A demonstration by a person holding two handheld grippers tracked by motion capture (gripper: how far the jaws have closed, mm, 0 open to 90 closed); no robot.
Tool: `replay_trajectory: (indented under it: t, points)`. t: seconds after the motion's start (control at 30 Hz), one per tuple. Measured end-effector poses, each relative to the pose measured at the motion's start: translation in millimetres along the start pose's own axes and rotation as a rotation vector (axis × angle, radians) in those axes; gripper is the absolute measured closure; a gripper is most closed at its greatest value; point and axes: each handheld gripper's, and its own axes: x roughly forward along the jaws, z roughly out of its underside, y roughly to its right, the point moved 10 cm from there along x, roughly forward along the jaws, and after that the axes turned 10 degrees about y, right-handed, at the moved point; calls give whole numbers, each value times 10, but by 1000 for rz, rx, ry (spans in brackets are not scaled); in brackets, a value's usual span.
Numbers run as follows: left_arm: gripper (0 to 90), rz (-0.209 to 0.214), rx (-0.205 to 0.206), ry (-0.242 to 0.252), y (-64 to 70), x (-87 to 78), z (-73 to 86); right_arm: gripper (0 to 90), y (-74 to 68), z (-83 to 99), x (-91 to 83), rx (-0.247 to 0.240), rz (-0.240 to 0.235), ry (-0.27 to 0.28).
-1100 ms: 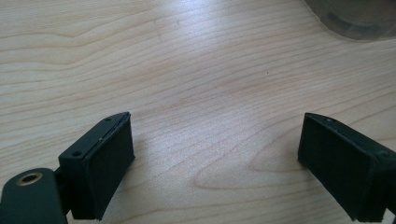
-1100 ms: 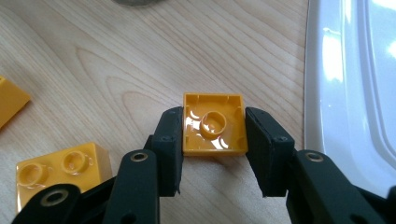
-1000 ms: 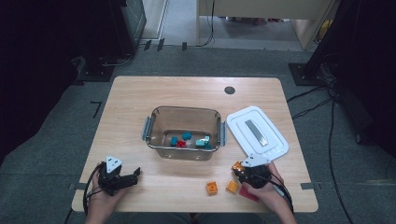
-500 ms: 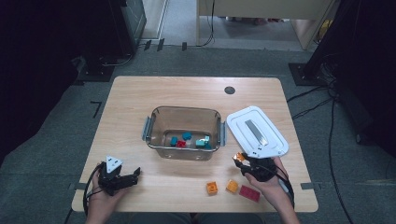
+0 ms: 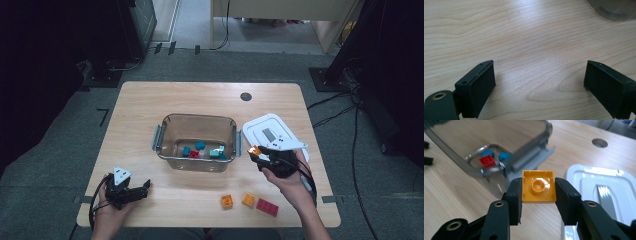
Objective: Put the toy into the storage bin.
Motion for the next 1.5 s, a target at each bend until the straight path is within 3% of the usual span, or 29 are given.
replay_trajectory:
  t: [0.23,0.43,0.73,1.0,1.27,1.5]
  points:
    - [100,1,3,-3,-2,-2,2,601,-134,-304,79,-18,-41,31]
    - [99,1,4,-2,-3,-1,1,601,-357,-484,239,-61,-100,20]
    - [100,3,4,-3,-1,-2,2,601,-646,-538,569,-111,-157,-60]
    - [100,4,4,-1,2,0,1,595,-731,-430,778,-116,-155,-145]
    - [100,5,4,-1,4,-1,1,443,-772,-458,756,-108,-182,-125]
    - [100,5,3,-2,5,-1,2,250,-747,-535,605,-104,-192,-59]
